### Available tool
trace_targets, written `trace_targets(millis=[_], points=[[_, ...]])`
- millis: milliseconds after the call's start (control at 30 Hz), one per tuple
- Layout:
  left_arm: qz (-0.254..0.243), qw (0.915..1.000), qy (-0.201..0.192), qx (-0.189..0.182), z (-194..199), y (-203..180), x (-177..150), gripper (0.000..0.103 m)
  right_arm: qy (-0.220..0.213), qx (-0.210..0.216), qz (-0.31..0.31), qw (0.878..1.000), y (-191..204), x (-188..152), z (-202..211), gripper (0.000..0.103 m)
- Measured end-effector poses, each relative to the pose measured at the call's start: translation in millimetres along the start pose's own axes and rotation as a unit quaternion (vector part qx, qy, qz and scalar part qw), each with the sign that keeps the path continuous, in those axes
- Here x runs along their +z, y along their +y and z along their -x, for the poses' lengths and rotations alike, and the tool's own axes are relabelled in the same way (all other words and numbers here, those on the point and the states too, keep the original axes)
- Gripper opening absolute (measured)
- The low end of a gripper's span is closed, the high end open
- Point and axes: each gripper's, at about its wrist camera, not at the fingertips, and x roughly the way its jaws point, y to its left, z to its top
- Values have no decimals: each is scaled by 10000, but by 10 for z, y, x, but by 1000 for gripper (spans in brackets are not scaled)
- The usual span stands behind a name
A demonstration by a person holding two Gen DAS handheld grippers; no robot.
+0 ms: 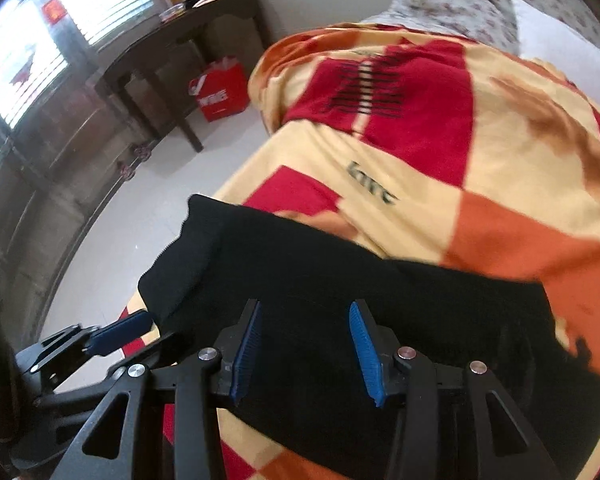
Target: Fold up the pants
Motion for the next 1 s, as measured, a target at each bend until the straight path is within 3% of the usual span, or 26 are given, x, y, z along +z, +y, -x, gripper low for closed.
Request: trace_targets(millis=[67,200,333,433,767,867,967,1000], points=[[228,9996,15,-134,4,111,-19,60,23,68,226,9997,67,92,-87,45],[482,9987,135,45,-140,235,-30,60,106,146,512,9985,150,267,-283,45],[590,9980,227,-5,-259,264,-30,60,85,248,732,9970,199,453,-458,45],[702,9973,166,121,-299,270,-3,71,90,435,905,9949,249,572,-592,45],[835,9963,178,25,-395,326,11,77,522,981,1308,9852,382,742,-1051,46],[698,9975,51,30,-447,275,63,78,359,1181,1171,9854,343,704,-1081,45],[624,9978,-72,-196,-488,256,112,75,239,1333,932,9864,275,652,-1051,35],[651,9968,-90,-459,-494,259,121,58,190,1377,850,9866,252,637,-1011,30]])
